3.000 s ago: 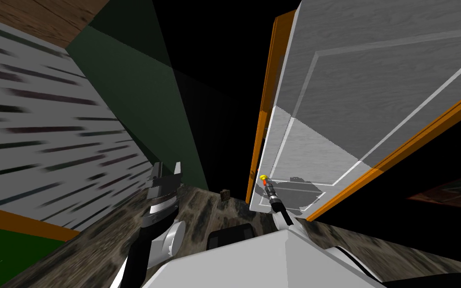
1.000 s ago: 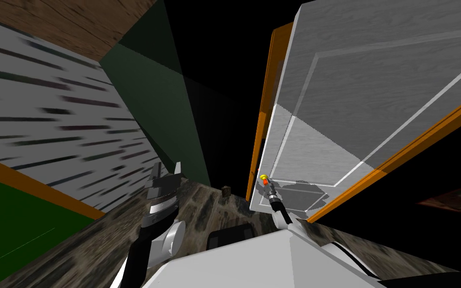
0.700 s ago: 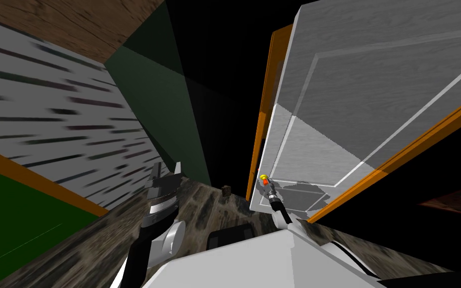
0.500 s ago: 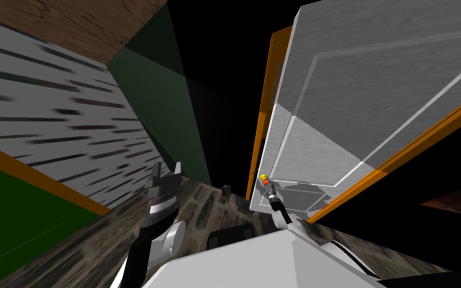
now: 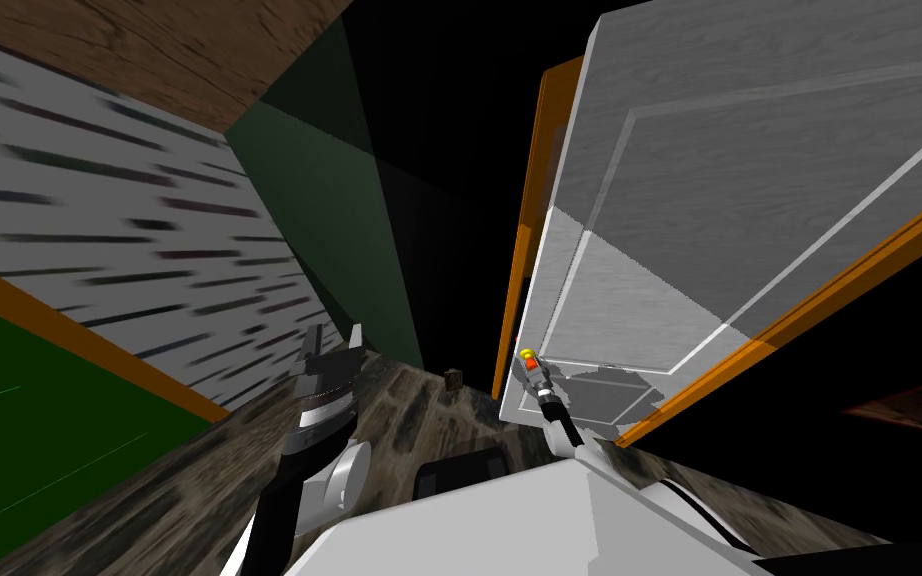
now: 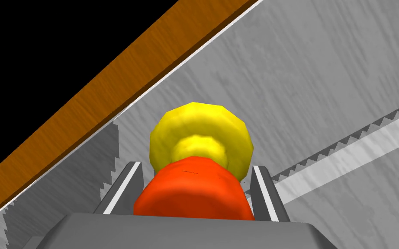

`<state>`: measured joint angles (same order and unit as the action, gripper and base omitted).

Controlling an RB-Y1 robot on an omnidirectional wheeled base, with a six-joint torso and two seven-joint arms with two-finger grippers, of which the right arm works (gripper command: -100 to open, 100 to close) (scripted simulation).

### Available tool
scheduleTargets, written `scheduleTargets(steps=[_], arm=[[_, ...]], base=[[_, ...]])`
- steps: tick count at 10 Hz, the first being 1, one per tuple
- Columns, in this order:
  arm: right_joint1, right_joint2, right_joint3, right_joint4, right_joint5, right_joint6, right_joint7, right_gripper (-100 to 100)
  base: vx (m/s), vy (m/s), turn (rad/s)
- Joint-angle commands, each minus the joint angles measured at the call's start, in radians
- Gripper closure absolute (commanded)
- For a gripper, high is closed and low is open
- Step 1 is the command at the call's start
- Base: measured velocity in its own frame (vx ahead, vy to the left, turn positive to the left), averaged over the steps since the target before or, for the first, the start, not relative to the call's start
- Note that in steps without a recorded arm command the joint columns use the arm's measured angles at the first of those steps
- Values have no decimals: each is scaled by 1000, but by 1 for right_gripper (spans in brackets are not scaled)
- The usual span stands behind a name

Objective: Pull the door open

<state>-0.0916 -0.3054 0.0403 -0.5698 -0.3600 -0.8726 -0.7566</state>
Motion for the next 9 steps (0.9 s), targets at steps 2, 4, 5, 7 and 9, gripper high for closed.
scheduleTargets(steps=[2,4,5,7,9], arm=[[1,0,5,1,-8,0,-70,100],[-1,-1,8,3,-13,0,-113,100],[-2,-2,11,4,-18,-1,-138,100],[-3,-3,14,5,-23,-1,-188,100],[-4,-3,17,6,-28,-1,-233,100]], base=[[-26,-4,20],[-24,-7,20],[-31,-8,38],[-29,-10,21],[-25,-4,17]])
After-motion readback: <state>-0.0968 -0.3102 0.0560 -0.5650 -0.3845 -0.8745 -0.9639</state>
